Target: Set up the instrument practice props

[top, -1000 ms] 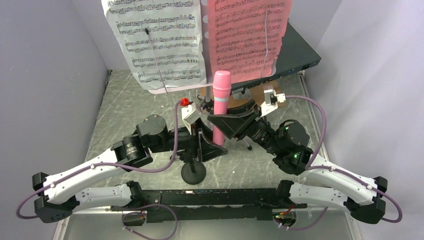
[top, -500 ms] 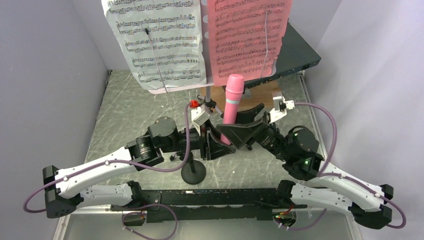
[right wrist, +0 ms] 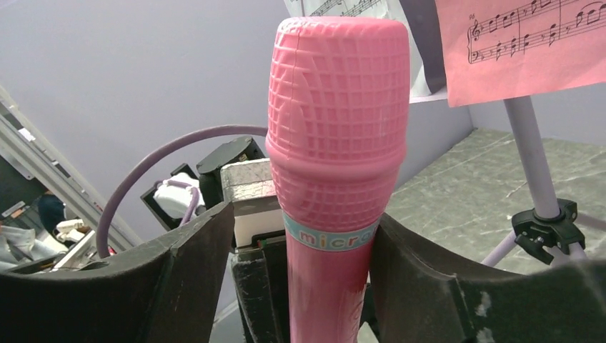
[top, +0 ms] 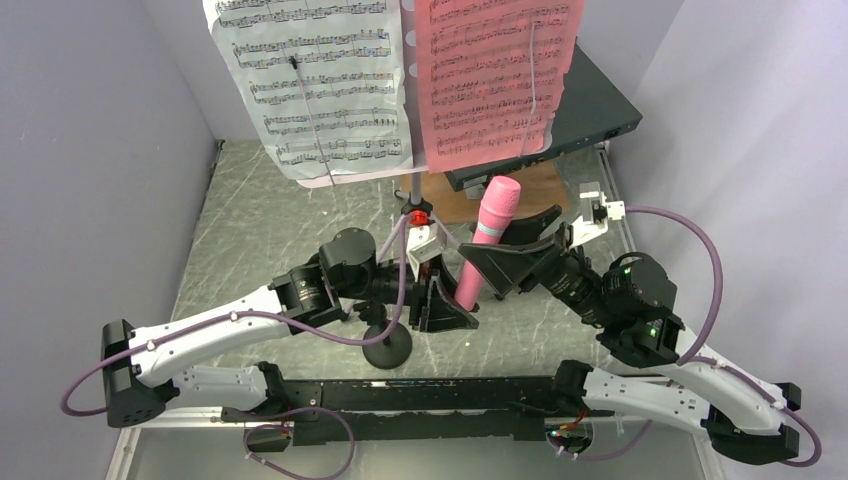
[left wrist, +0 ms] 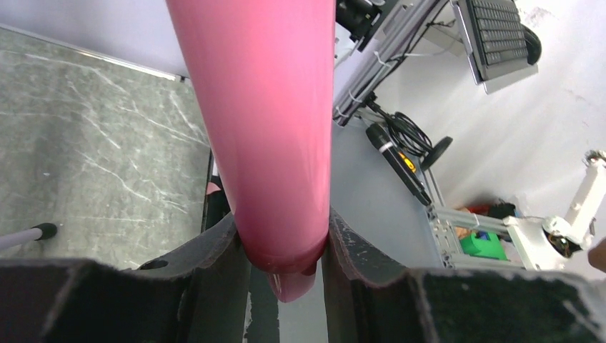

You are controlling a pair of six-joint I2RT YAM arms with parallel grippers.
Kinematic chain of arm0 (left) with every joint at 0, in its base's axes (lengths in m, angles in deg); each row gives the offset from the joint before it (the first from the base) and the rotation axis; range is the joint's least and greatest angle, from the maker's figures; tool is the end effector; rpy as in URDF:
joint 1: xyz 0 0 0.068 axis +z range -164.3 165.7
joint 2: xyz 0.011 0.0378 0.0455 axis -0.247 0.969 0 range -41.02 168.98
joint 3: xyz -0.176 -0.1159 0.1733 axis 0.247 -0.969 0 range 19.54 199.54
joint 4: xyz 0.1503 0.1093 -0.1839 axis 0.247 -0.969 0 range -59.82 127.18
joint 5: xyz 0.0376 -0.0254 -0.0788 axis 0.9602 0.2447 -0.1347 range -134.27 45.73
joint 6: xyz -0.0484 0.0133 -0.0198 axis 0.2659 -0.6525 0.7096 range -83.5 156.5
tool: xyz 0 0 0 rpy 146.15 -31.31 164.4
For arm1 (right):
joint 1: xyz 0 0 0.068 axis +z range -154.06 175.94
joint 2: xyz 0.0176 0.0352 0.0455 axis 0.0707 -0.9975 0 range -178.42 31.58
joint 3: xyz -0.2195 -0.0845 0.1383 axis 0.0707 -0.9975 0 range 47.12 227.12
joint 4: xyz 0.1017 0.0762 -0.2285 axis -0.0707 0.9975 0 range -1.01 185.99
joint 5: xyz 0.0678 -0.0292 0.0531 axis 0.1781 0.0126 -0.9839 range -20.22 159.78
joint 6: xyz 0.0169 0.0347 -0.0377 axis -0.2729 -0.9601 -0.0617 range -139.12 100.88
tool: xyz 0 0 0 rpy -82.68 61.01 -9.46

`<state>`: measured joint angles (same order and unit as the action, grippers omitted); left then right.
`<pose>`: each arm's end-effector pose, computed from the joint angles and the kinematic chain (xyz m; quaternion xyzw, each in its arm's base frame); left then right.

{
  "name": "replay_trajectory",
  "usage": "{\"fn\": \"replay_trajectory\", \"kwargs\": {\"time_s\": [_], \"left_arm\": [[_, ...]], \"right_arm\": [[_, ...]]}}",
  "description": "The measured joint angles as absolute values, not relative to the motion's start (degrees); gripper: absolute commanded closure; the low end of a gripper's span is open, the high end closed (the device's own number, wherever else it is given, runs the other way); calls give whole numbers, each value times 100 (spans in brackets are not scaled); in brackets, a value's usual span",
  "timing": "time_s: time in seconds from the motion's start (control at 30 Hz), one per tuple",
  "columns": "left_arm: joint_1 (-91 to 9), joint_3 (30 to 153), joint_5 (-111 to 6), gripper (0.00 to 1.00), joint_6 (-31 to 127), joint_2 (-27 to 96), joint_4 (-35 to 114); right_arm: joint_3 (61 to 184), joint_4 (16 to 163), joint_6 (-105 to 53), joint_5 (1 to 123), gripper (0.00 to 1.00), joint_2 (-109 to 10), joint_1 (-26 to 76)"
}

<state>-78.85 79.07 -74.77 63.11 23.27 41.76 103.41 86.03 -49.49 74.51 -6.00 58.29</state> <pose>0.0951 -0.2419 0.3904 0.3978 0.5859 -0.6168 0.3436 0.0608 0.1097 0.4504 -0.1217 0.5488 0.5822 0.5874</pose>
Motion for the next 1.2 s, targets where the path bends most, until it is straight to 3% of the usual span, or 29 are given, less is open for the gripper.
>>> {"fn": "replay_trajectory", "kwargs": {"time_s": [0.1, 0.2, 0.23, 0.27, 0.33, 0.37, 0.4, 0.63, 0.9, 1.2], "left_arm": [[-7892, 8084, -7682, 100, 6217, 2426, 4006], [-7901, 8187, -7846, 99, 6097, 2445, 3864], [-7905, 8254, -7872, 91, 6073, 2445, 3730], [-7918, 8322, -7881, 73, 6053, 2448, 3599], [-7927, 8420, -7826, 24, 5976, 2443, 3354], [-7927, 8427, -7787, 9, 5970, 2432, 3280], [-7927, 8427, -7711, 2, 5915, 2402, 3164], [-7918, 8473, -6843, 1, 5961, 1663, 1822], [-7916, 9096, -5044, 2, 6346, 677, -514], [-7916, 8197, -3678, 0, 6422, 83, -1417]], "right_arm": [[10398, 8675, -4862, 7457, 58, -618, 5829], [10437, 8721, -4739, 7440, 100, -646, 5829], [10437, 8745, -4720, 7431, 100, -646, 5827], [10437, 8756, -4696, 7427, 100, -644, 5829], [10437, 8738, -4654, 7396, 100, -644, 5829], [10437, 8764, -4613, 7390, 100, -642, 5838], [10437, 8797, -4578, 7381, 100, -633, 5840], [10437, 9024, -4265, 7422, 100, -511, 5840], [10385, 9241, -4005, 7575, 100, -192, 5838], [10291, 9245, -3920, 7536, 100, -325, 5840]]}}
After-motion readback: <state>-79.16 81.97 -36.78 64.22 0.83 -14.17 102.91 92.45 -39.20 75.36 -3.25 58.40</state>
